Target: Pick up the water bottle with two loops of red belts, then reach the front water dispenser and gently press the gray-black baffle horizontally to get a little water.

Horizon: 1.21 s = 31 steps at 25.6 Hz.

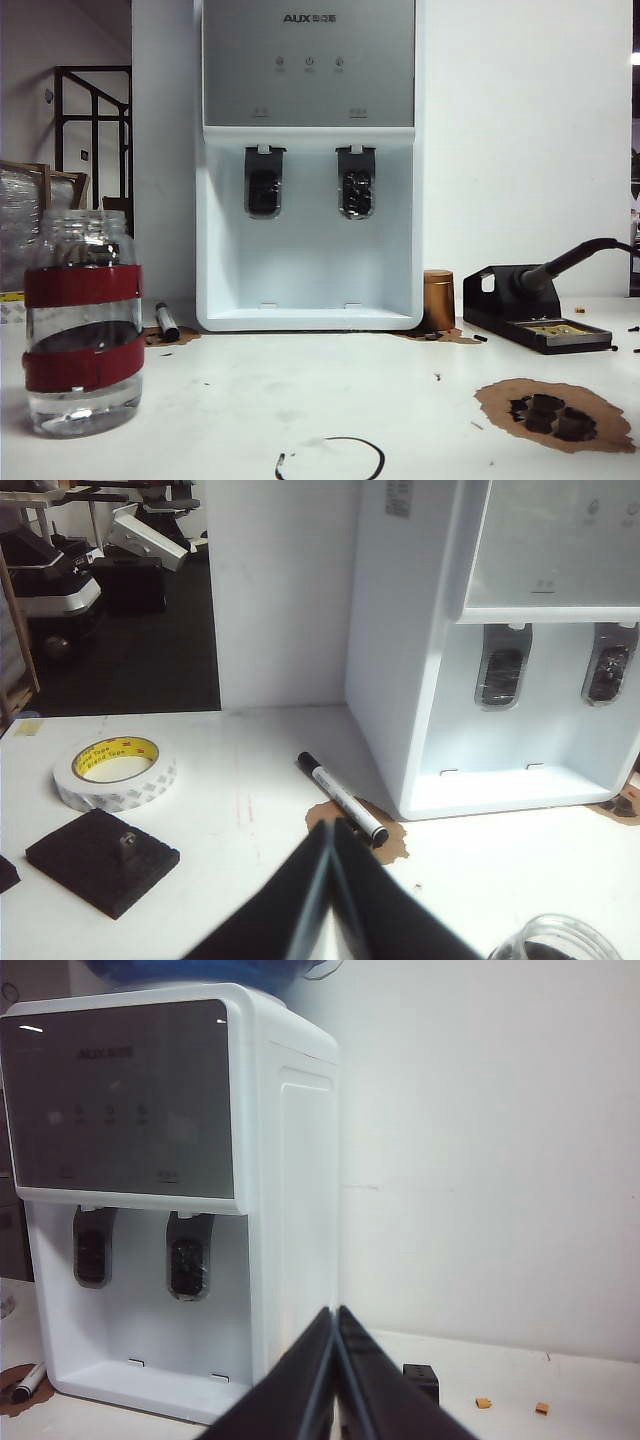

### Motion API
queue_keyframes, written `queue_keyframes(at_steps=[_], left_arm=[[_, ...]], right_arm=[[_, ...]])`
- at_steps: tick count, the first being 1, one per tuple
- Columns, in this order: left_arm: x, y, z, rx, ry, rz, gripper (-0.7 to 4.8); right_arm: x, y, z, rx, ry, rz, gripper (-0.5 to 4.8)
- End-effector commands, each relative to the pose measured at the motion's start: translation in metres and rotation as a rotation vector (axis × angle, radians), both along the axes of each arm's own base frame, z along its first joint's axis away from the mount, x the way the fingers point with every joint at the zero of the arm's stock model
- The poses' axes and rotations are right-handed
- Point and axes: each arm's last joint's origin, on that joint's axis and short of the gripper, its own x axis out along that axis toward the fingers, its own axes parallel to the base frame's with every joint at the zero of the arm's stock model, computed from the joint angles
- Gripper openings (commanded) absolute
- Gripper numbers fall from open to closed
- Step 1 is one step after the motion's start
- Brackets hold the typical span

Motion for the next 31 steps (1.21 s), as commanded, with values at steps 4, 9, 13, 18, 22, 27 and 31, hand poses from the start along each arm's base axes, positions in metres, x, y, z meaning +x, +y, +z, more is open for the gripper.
queue_keyframes(at_steps=[4,9,13,18,22,27,31], left_arm=[[0.0,0.0,0.002,-0.004,-0.012,-0.002,-0.04],[-0.001,0.0,0.002,-0.004,-0.011,-0.002,-0.04],[-0.005,0.002,0.003,-0.01,-0.032,0.0,-0.04],[-0.019,0.005,0.005,-0.03,-0.109,0.002,-0.04],[-0.016,0.005,-0.001,-0.023,-0.085,0.008,-0.04],[-0.011,0.003,-0.016,-0.01,-0.033,0.004,-0.04],[-0.004,0.001,-0.036,0.007,0.032,0.002,-0.04]], right_arm=[[0.001,0.0,-0.004,-0.006,0.043,-0.002,-0.01],[0.001,0.0,-0.009,-0.011,0.095,-0.002,-0.01],[0.002,0.0,-0.012,-0.014,0.126,-0.002,-0.01],[0.002,0.0,-0.016,-0.018,0.166,-0.002,-0.01],[0.002,0.0,-0.018,-0.02,0.188,-0.002,-0.01],[0.002,0.0,-0.019,-0.021,0.198,-0.002,-0.01],[0.002,0.0,-0.019,-0.022,0.198,-0.002,-0.01]])
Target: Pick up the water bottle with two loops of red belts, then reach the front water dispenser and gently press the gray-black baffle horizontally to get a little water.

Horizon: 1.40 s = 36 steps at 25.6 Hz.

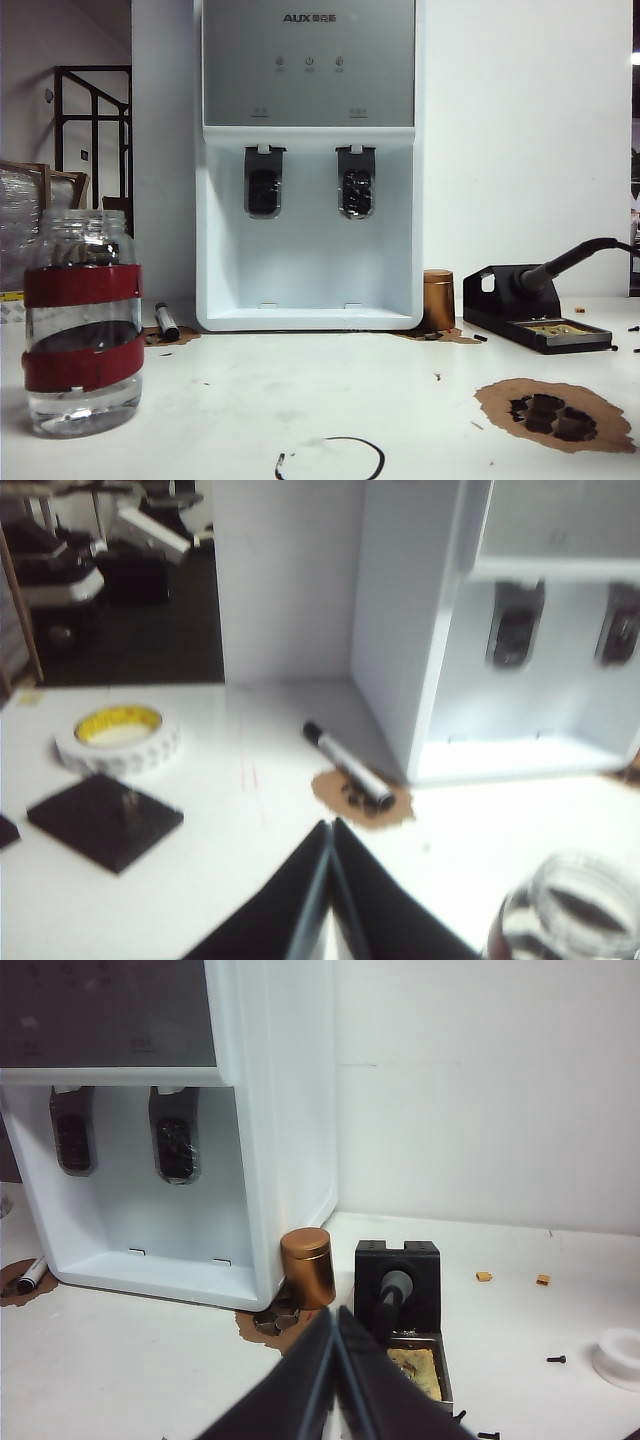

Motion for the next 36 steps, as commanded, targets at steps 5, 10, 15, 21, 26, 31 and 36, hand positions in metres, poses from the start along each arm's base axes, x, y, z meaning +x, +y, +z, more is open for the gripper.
queue_keyframes(at_steps=[5,10,15,21,26,31,36], left_arm=[[0.006,-0.002,-0.023,0.02,0.083,-0.003,-0.04],[0.004,-0.001,-0.033,0.044,0.171,-0.003,-0.04],[0.007,-0.002,-0.049,0.057,0.221,-0.003,-0.04],[0.007,-0.002,-0.058,0.067,0.26,-0.003,-0.04],[0.008,-0.002,-0.059,0.065,0.25,-0.003,-0.04],[0.009,-0.002,-0.059,0.064,0.247,-0.003,-0.04],[0.01,0.001,-0.059,0.058,0.25,0.045,-0.04]], right_arm=[[0.0,0.0,0.001,0.0,-0.011,0.0,-0.01],[0.0,0.0,0.001,0.0,-0.011,0.0,-0.01],[0.0,0.0,0.001,0.0,-0.011,0.0,-0.01],[0.0,0.0,0.001,0.0,-0.011,0.0,-0.01],[0.0,0.0,0.001,0.0,-0.011,0.0,-0.01],[0.0,0.0,0.001,0.0,-0.011,0.0,-0.01],[0.0,0.0,0.001,0.0,-0.011,0.0,-0.01]])
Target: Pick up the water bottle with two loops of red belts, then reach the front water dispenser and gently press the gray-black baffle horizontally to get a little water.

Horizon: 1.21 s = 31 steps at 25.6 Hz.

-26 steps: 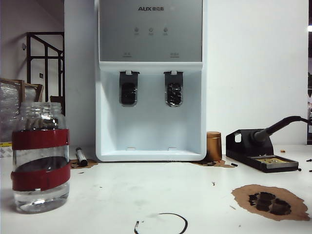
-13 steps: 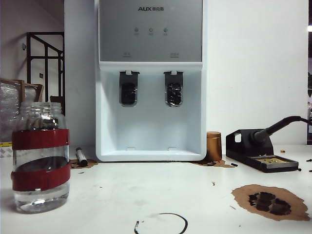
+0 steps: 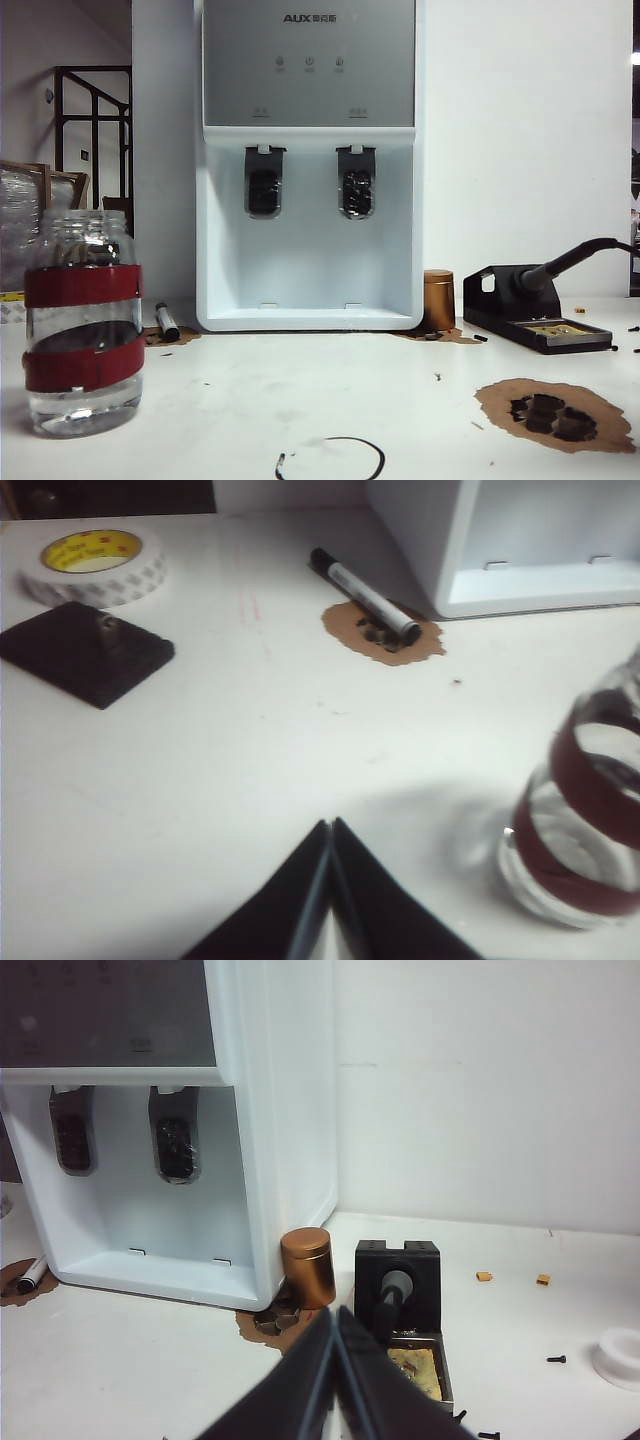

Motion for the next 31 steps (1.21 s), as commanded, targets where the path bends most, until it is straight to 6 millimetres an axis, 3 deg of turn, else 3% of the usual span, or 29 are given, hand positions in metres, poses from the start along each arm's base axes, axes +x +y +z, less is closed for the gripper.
queue_keyframes(at_steps=[1,9,31], left_arm=[[0.001,0.003,-0.003,0.002,0.012,0.041,-0.04],[0.002,0.015,-0.003,0.001,0.012,0.187,-0.04],[0.002,0.015,-0.003,0.001,0.013,0.19,-0.04]], right_arm=[[0.0,0.0,0.001,0.0,-0.012,0.0,-0.01],[0.0,0.0,0.001,0.0,-0.012,0.0,-0.01],[0.0,0.0,0.001,0.0,-0.012,0.0,-0.01]])
